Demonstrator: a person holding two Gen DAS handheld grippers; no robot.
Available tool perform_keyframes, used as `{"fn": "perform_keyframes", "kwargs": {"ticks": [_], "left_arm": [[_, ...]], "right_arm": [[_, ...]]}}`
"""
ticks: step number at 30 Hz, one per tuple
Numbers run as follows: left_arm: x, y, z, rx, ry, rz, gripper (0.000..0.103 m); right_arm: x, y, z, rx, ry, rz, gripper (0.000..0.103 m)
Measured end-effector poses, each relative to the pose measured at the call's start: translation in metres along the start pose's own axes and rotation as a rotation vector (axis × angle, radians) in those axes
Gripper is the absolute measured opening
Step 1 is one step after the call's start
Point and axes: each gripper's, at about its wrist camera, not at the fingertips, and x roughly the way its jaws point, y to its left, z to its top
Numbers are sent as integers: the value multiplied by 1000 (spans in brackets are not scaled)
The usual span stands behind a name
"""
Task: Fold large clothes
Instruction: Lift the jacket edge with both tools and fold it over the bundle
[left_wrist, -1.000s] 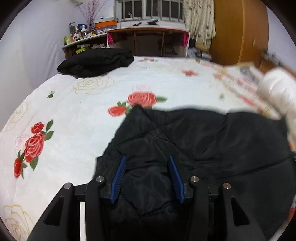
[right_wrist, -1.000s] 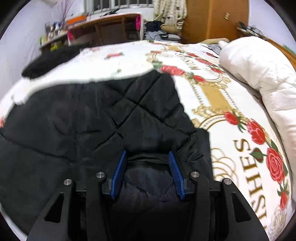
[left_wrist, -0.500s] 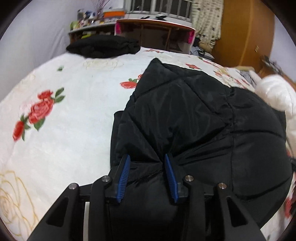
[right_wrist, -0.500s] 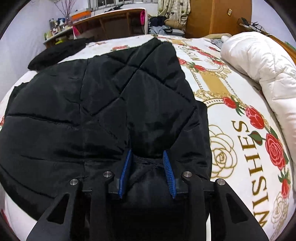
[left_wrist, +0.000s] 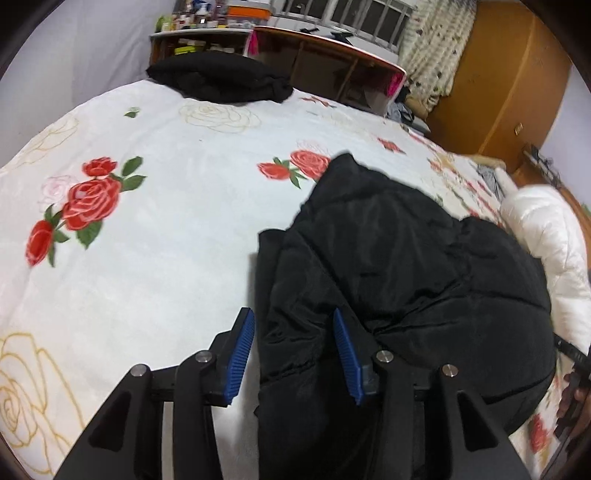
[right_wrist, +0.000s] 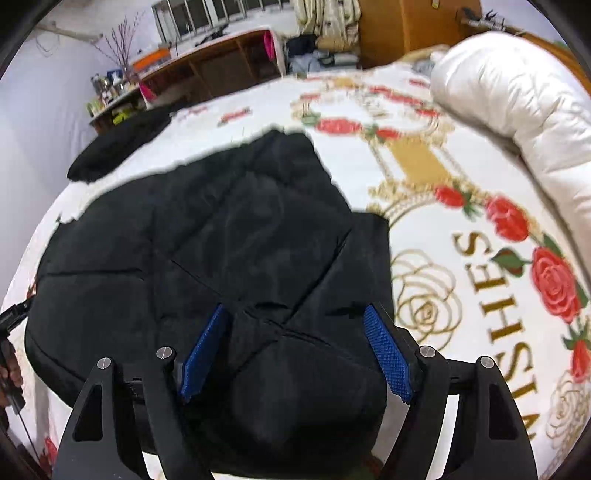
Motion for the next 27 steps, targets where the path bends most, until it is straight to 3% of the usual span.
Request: {"fn": "perform_keyframes", "kwargs": {"ticks": [4, 7, 12, 22, 24, 27], "left_arm": [[22, 1, -5, -17, 18, 5, 63], [31, 9, -8, -71, 30, -35, 67], [38, 2, -9, -45, 39, -29, 68], [48, -1, -7, -68, 74, -87, 68], [51, 0, -4, -74, 84, -99, 68], [49, -1, -2, -76, 93, -100, 64]], "right_arm": [[24, -11, -2, 19, 37, 19, 84], [33, -18, -4, 53, 52, 50, 90], [41, -22, -4, 59, 62, 89, 91], [54, -42, 6, 123, 104, 192, 92], [55, -43, 7, 126, 112, 196, 88], [49, -38, 13, 114, 97, 206, 65]]}}
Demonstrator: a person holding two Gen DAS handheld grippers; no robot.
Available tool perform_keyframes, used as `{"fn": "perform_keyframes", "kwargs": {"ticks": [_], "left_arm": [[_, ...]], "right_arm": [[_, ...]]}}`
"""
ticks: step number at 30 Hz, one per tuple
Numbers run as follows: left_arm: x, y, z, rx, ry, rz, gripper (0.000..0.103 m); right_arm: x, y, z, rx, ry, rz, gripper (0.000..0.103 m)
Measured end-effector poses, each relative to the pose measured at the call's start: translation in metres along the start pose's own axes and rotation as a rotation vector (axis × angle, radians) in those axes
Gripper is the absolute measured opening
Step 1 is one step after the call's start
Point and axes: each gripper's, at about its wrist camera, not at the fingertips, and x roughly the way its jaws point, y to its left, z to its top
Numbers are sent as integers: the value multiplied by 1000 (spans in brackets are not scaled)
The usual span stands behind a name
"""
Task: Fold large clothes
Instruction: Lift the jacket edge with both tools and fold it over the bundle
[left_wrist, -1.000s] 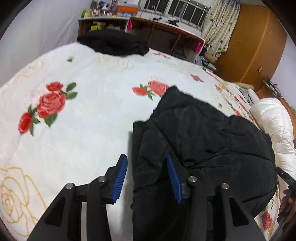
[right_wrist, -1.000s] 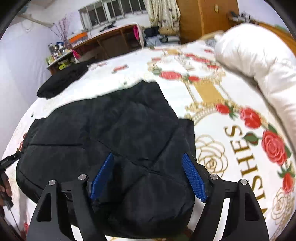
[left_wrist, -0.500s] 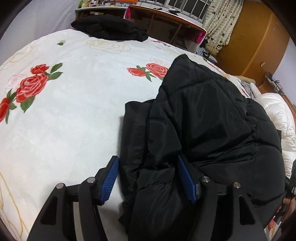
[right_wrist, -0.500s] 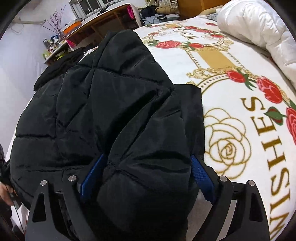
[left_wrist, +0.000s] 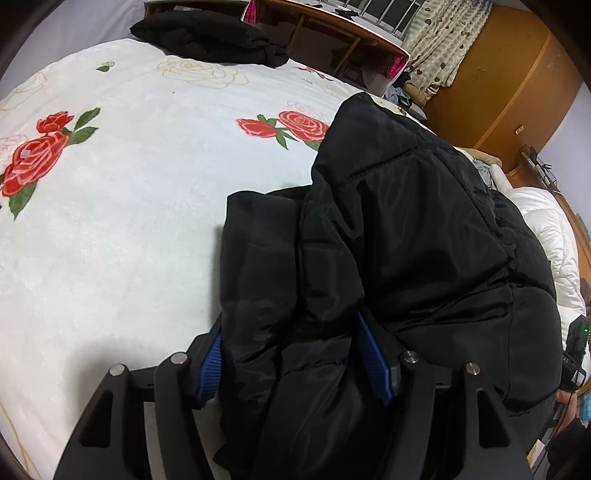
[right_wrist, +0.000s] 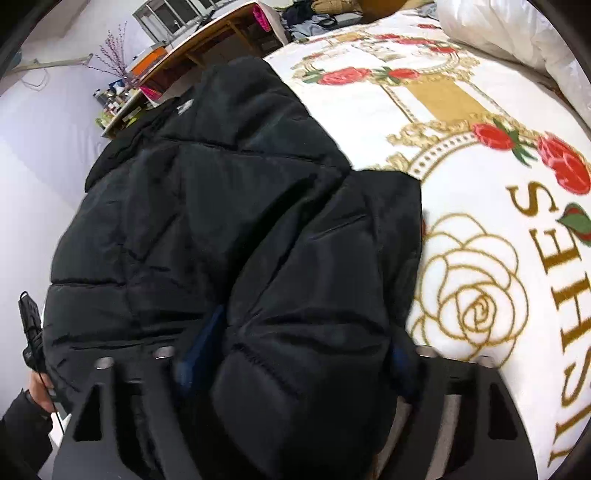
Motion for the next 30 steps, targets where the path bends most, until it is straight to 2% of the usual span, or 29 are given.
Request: {"fn": "perform_keyframes", "kwargs": {"ticks": [2, 5, 8, 10, 12, 14, 16, 17, 20, 30], "left_arm": [[-1, -2, 2, 9, 3, -4, 61], [-1, -1, 2, 5, 6, -23, 57], [3, -3, 5, 12, 6, -27, 54], [4, -2, 7, 4, 11, -28, 53], [4, -5, 10, 17, 15, -15, 48], [-1, -16, 12, 60, 6, 29, 40], [-8, -27, 16, 80, -5, 78, 32], [-12, -31, 17, 92, -12, 94, 28], [-27, -38, 21, 110, -38, 122, 24], [-70, -45, 30, 140, -114, 104, 19]], "right_arm": [[-6, 7, 1, -21, -10, 5, 51], [-6, 6, 2, -26, 4, 21, 49], [1, 5, 6, -18, 22, 25, 51], [11, -2, 9, 32, 58, 42, 63], [16, 2, 16, 35, 83, 35, 63], [10, 13, 19, 3, 62, -3, 48], [-1, 23, 22, 5, 31, -16, 28], [-6, 27, 22, -4, 19, -24, 23], [-20, 35, 22, -30, -2, -42, 16], [-66, 45, 14, -60, -66, -27, 11]]}}
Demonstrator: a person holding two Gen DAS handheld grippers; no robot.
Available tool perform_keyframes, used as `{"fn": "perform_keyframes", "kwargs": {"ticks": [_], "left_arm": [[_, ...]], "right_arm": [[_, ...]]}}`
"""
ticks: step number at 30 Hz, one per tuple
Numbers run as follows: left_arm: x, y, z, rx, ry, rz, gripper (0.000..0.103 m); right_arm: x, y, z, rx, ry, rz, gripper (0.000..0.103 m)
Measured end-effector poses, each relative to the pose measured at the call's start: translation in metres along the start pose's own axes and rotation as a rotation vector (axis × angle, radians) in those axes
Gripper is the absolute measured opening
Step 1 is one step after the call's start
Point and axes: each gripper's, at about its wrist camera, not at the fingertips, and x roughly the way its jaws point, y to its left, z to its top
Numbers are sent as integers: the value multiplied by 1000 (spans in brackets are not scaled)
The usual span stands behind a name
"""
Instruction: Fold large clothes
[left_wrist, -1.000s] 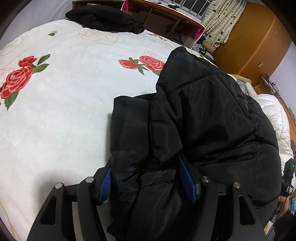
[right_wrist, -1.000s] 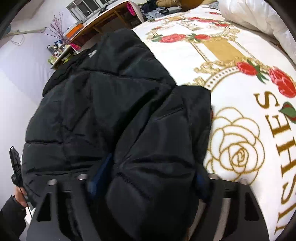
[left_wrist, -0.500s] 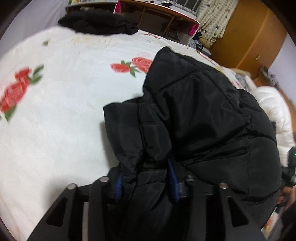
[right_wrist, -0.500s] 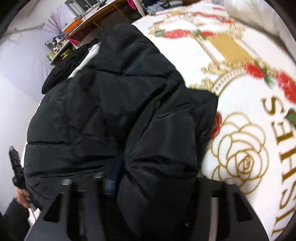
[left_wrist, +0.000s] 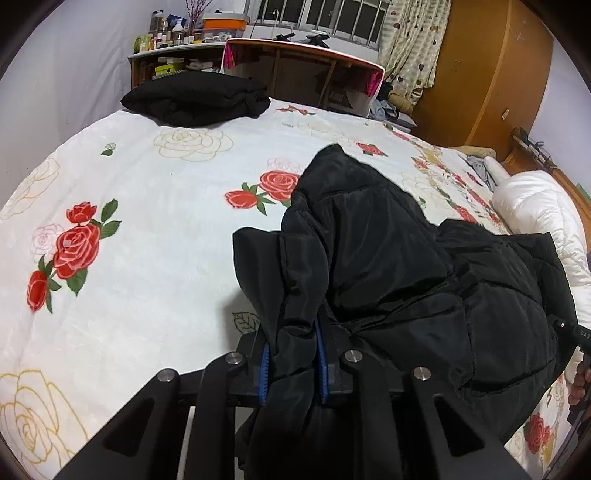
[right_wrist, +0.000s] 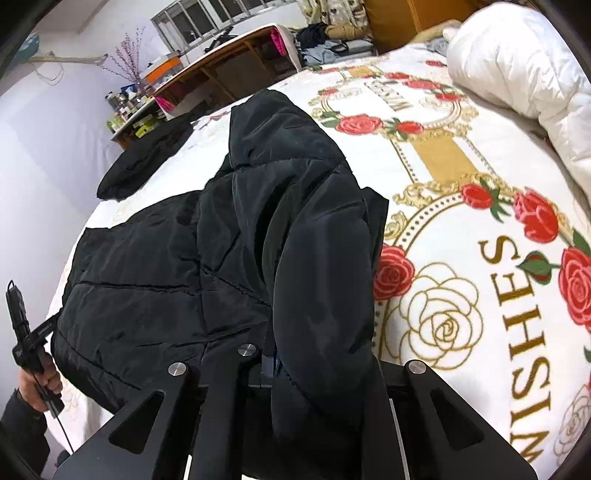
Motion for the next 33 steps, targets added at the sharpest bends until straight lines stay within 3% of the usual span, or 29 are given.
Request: {"fn": "perform_keyframes", "kwargs": {"ticks": [6, 8, 10, 11, 12, 15, 17, 21, 24, 27, 28, 31, 33], "left_arm": [[3, 15, -6, -14, 24, 1, 17], [15, 25, -14, -47, 61, -6, 17], [22, 28, -19, -44, 74, -6, 18], [24, 27, -21, -37, 75, -9, 19], [25, 27, -22, -30, 73, -11, 20], [31, 29, -21, -27, 89, -28, 27], [37, 36, -20, -52, 92, -49, 44], [57, 60, -21, -167, 106, -161, 71], [77, 71, -23, -258, 130, -261, 77], [88, 63, -20, -249, 141, -304, 81], [92, 60, -19, -246, 152, -313, 82], [95, 53, -17, -222, 175, -323, 78], [90, 49, -15, -197, 172, -313, 51]], "right_arm": [[8, -3, -3, -4, 30, 17, 12], [22, -10, -4, 20, 76, 24, 29], [38, -25, -6, 57, 125, -14, 76], [38, -29, -6, 66, 116, -13, 83], [39, -39, -7, 94, 90, 22, 85], [57, -58, -8, 159, 139, 130, 92], [73, -71, -7, 181, 170, 181, 100], [90, -86, -5, 216, 202, 291, 100], [94, -83, -7, 206, 206, 333, 91], [102, -84, -7, 228, 214, 371, 79], [103, -84, -7, 232, 216, 384, 67], [100, -72, -7, 210, 192, 374, 44], [93, -64, -5, 198, 177, 342, 38]]}}
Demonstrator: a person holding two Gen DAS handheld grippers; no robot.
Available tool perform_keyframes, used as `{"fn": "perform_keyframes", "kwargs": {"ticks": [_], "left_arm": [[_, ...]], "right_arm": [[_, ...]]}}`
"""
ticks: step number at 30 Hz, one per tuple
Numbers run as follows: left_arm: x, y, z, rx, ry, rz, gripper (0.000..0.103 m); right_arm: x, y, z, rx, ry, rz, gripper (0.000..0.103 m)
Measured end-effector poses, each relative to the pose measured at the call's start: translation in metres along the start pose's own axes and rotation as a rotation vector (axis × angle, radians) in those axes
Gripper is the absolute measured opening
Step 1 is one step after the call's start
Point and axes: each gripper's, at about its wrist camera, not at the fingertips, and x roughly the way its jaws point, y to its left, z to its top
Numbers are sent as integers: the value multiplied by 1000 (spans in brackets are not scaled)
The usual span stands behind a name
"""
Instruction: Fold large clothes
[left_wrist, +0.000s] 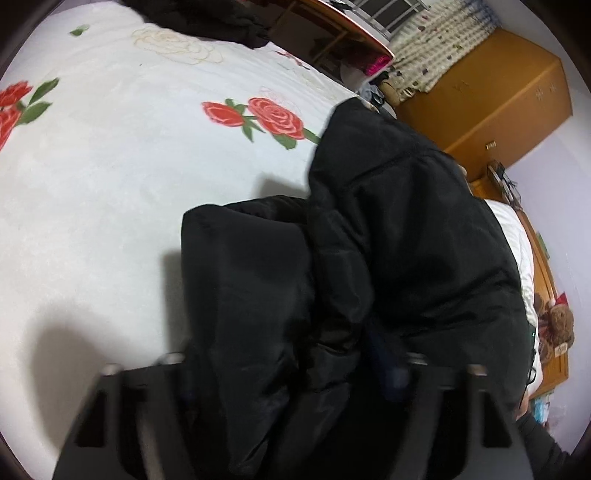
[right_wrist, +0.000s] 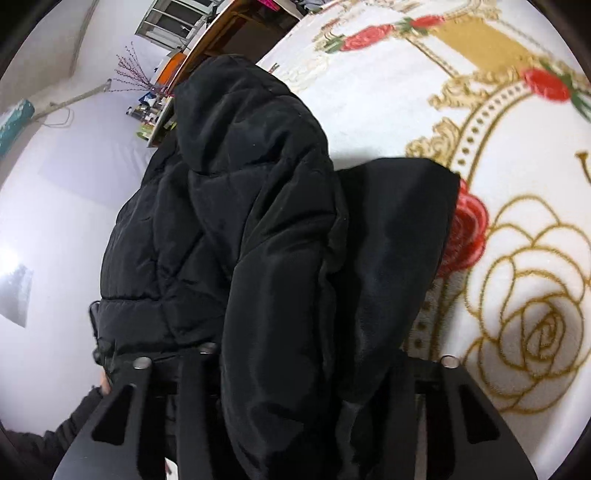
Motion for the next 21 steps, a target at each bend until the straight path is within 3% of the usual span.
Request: {"fn": "perform_keyframes", "kwargs": {"ticks": [2, 5, 21], "left_arm": [[-9, -14, -1, 49, -19, 59, 37], [-23, -29, -3, 86, -43, 113, 31], [-111, -76, 3, 162, -166, 109, 29]], "right_arm": [[-6, 10, -1, -13, -16, -28, 31], [-18, 28, -4, -34, -44, -60, 27], [-86, 85, -23, -102, -132, -60, 25]]}}
